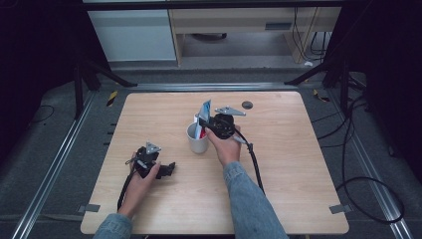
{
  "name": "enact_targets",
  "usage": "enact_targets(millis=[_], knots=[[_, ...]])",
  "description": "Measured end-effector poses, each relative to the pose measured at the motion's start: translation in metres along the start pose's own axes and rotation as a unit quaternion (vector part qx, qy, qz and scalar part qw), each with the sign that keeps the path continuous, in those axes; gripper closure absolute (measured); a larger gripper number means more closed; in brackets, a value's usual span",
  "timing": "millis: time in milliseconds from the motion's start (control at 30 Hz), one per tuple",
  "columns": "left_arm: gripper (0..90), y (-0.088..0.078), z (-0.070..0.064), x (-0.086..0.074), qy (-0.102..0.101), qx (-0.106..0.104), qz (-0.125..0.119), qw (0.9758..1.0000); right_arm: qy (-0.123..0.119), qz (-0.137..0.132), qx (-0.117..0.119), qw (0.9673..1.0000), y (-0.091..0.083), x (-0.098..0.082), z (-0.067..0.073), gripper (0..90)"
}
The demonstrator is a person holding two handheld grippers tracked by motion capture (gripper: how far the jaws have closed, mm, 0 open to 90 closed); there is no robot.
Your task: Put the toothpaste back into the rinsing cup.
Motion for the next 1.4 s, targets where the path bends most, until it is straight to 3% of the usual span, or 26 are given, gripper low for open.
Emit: enact_targets(millis=[867, 1400], knots=[[0.0, 0.0, -0.0001, 0.0, -0.001, 0.0, 0.0, 1.0, -0.005, 0.006, -0.002, 1.0, -0.0006, -0.0022, 0.0014, 51.4], [0.0, 0.0, 0.0, 0.0, -0.001, 0.0, 0.001, 1.0, -0.049, 0.003, -0.048, 0.9976, -0.0056, 0.0005, 0.0065, 32.3]])
Point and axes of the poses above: each handheld gripper's, and its own axes: y roughly forward along the jaws, x roughly out of its top, z roughly to its left, the point moved 4 cm from there along y, roughly forward along the jaws, and after that the axes turned 8 degrees about -x, right-handed, at the moved point
